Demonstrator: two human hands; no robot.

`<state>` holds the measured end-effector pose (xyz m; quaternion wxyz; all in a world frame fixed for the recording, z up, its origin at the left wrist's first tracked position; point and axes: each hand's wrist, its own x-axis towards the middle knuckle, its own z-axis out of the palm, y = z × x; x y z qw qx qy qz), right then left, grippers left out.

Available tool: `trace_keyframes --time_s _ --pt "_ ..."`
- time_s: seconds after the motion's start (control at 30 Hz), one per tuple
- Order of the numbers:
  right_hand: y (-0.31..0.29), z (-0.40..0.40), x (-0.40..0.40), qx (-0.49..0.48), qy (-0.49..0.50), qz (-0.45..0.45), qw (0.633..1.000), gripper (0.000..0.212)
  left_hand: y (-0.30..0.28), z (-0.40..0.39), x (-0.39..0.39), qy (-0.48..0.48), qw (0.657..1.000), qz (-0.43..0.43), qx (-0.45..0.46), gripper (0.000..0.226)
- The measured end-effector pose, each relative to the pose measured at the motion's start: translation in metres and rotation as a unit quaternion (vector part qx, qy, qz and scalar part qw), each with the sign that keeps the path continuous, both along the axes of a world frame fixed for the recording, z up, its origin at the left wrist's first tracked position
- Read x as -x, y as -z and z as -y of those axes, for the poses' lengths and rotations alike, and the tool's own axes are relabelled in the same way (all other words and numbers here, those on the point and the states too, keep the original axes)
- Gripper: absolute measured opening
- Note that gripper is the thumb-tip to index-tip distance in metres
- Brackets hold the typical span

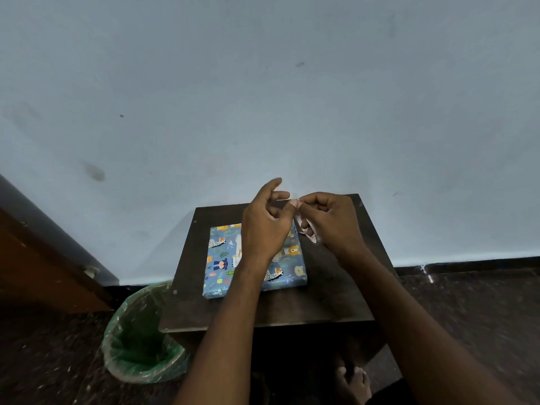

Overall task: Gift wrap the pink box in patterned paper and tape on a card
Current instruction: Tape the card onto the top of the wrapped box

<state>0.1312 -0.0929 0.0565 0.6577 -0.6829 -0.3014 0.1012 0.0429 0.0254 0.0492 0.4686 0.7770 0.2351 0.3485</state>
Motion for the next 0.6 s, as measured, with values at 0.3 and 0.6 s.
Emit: trace_keyframes --time_s 0.3,0.6 --pt "0.003 -0.001 -0.002 -0.007 -0.012 -0.003 1.000 0.010 -0.004 0.009 -0.004 0.045 0.955 0.076 0.284 0.015" --pt "-0.005 0.003 -0.003 0.073 -0.123 -0.022 0.990 0.010 0.007 0.000 -0.004 -0.055 0.983 0.079 0.155 0.007"
